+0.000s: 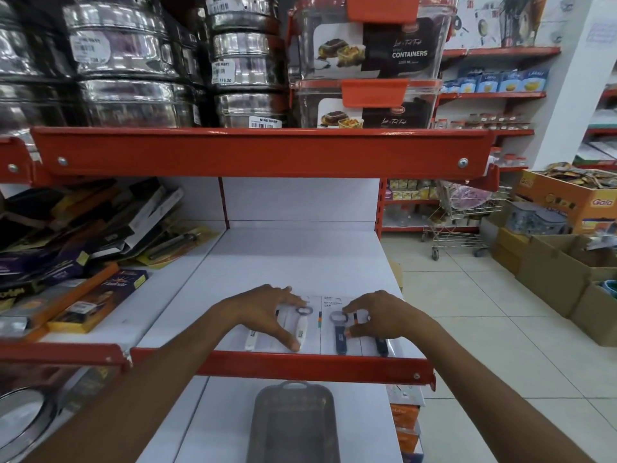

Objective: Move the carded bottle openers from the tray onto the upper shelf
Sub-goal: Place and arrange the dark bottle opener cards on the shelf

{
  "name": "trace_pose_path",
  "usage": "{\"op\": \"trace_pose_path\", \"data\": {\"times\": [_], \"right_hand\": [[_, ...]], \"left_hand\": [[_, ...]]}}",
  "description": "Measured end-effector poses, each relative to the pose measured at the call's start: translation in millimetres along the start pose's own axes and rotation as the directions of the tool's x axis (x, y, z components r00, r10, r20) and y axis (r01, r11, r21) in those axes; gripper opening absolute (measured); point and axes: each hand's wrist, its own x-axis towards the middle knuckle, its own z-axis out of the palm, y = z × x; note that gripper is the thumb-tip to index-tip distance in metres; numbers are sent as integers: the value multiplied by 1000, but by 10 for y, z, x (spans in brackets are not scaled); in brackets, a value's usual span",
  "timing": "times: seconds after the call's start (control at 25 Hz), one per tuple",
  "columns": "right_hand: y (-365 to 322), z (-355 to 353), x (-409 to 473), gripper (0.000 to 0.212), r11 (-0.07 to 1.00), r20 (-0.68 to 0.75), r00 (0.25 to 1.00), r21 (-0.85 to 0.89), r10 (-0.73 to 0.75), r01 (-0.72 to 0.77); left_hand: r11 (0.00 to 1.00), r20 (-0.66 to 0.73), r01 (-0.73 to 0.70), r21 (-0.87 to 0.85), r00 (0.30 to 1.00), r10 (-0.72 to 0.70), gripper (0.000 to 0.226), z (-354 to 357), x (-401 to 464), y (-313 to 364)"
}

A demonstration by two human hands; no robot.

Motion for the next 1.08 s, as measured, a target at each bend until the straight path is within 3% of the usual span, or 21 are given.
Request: {"op": "trace_pose_path", "data": {"times": [0.32, 0.44, 0.56, 0.72, 1.08], "right_hand": [[-104, -79, 10, 60, 998, 74, 997, -61, -11, 16], [-142, -107, 35, 70, 998, 96, 995, -60, -1, 7], [-219, -94, 86, 65, 996, 28, 999, -84, -39, 41], [-324, -44, 159, 60, 994, 87, 994, -86, -64, 71], [-319, 36, 191, 55, 991, 99, 993, -106, -71, 82]], "left_hand": [[1000, -4, 8, -14, 1000, -8, 99, 26, -83, 19], [996, 2, 38, -86, 999, -38, 117, -47, -128, -172], [992, 44, 121, -27, 992, -120, 135, -173, -193, -455], [994, 87, 100, 49, 991, -104, 119, -118, -231, -564], [997, 54, 70, -15, 996, -69, 119, -47, -252, -488]]}}
